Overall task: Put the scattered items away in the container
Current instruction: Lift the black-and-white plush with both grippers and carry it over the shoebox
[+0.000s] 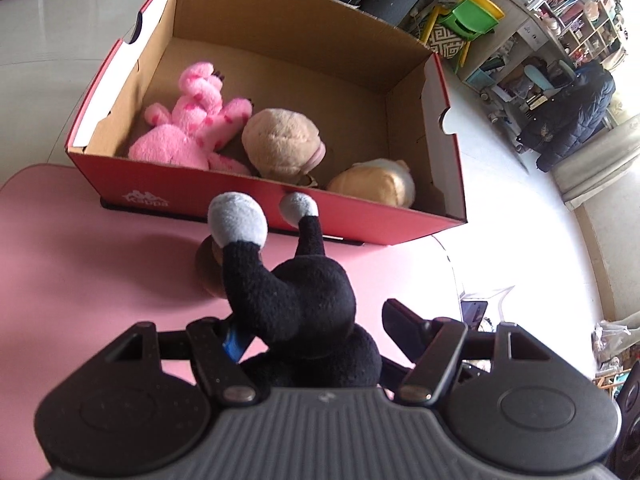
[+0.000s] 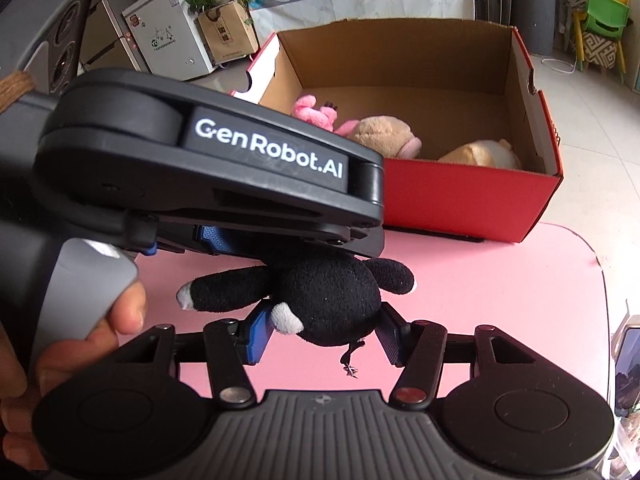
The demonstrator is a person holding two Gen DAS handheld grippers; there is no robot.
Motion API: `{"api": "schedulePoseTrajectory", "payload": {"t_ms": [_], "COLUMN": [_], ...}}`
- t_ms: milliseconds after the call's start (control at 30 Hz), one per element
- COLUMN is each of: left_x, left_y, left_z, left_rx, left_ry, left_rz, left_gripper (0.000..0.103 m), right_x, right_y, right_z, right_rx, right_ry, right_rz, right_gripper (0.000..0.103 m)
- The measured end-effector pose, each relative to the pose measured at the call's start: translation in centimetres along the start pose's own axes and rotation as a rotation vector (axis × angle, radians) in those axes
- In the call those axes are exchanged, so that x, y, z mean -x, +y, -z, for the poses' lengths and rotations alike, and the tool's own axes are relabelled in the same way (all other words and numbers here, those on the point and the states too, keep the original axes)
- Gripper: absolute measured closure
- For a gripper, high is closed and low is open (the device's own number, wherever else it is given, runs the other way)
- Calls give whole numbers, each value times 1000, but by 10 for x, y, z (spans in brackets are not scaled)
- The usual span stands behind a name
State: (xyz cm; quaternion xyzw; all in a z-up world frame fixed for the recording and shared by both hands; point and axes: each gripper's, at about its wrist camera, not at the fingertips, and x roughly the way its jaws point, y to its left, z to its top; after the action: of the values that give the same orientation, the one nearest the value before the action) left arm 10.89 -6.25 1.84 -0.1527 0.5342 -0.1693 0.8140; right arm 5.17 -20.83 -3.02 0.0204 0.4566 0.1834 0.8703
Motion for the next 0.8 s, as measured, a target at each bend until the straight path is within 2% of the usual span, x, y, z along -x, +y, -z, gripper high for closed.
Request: {"api": "schedulePoseTrajectory", "payload": {"t_ms": [233,533,600,800], "left_x": [6,17,19,25], "left_y": [-4,-6,-7,-12], "left_z": [0,-3,-3,-7], "left_rx": [-12,-16,-20,-33], "left_ry": [-22,-55,-61,-99], "left_rz": [-9,-4,-7,6], "left_gripper": [33,33,33,33], "right_x": [1,14,6,15], "right_y": [-1,8,12,8], "right_z": [-2,24,15,10], "right_rx": [8,13,18,23], "right_ry": [-21,-53,-62,-103], "right_rz": [-5,-11,-9,4], "right_gripper": [47,47,47,47]}}
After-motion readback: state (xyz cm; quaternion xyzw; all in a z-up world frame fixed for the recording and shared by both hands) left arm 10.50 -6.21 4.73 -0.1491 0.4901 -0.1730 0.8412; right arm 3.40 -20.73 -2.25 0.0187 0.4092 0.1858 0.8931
